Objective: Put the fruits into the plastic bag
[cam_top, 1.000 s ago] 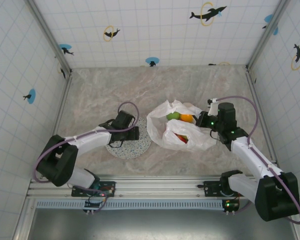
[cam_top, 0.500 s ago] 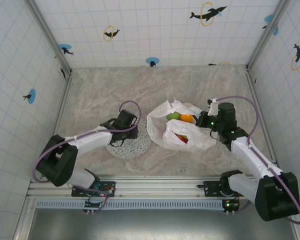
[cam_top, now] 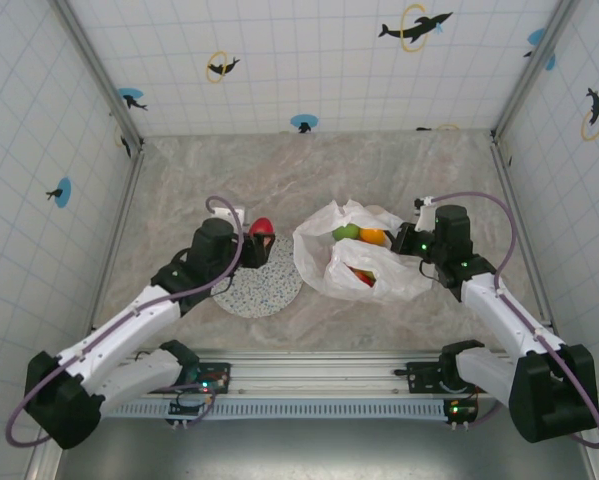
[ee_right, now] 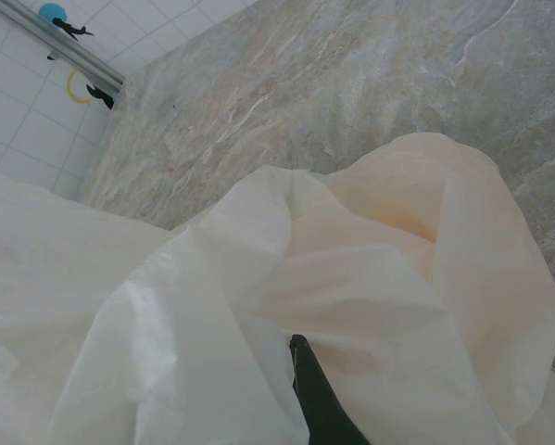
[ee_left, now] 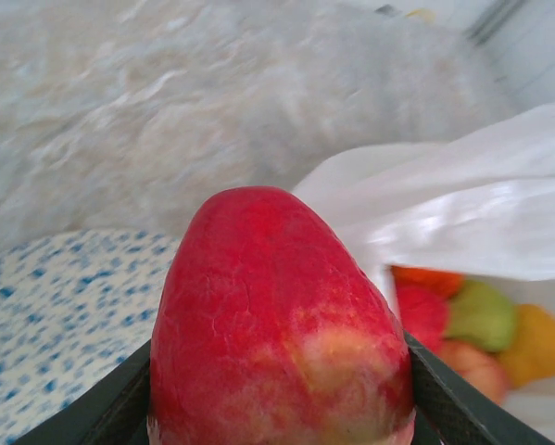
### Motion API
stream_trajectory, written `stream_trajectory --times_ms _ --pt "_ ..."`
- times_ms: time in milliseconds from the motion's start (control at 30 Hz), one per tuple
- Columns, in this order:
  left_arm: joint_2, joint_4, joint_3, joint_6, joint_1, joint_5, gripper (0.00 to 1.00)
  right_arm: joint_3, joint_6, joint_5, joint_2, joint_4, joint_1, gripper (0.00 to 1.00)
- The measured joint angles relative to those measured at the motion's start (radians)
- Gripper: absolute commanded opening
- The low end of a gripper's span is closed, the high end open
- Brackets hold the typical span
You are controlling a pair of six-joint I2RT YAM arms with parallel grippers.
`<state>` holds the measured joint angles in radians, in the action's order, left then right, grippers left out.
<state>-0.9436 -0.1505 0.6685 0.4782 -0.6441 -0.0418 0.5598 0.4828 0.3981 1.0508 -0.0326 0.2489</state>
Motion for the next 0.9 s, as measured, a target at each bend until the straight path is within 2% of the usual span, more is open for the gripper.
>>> stream_trajectory --times_ms 200,433,767,900 --pt "-0.037 0.095 0.016 -0.003 -0.092 -0.117 0.46 0.0 0.008 -0.001 0.001 0.0 0.013 0.0" --pt "-0.28 0.125 0.139 -0.065 -0.277 -0.126 0.47 0.0 0.011 -0.005 -0.001 0.0 0.021 0.0" --pt "-0.656 0.159 0.338 -0.112 -0.325 -0.104 0.53 0.003 0.011 -0.028 -0.002 0.004 0.027 0.0" --pt "-0.738 0.204 0.365 -0.1 -0.33 -0.099 0.57 0.006 0.01 -0.031 -0.002 0.006 0.027 0.0"
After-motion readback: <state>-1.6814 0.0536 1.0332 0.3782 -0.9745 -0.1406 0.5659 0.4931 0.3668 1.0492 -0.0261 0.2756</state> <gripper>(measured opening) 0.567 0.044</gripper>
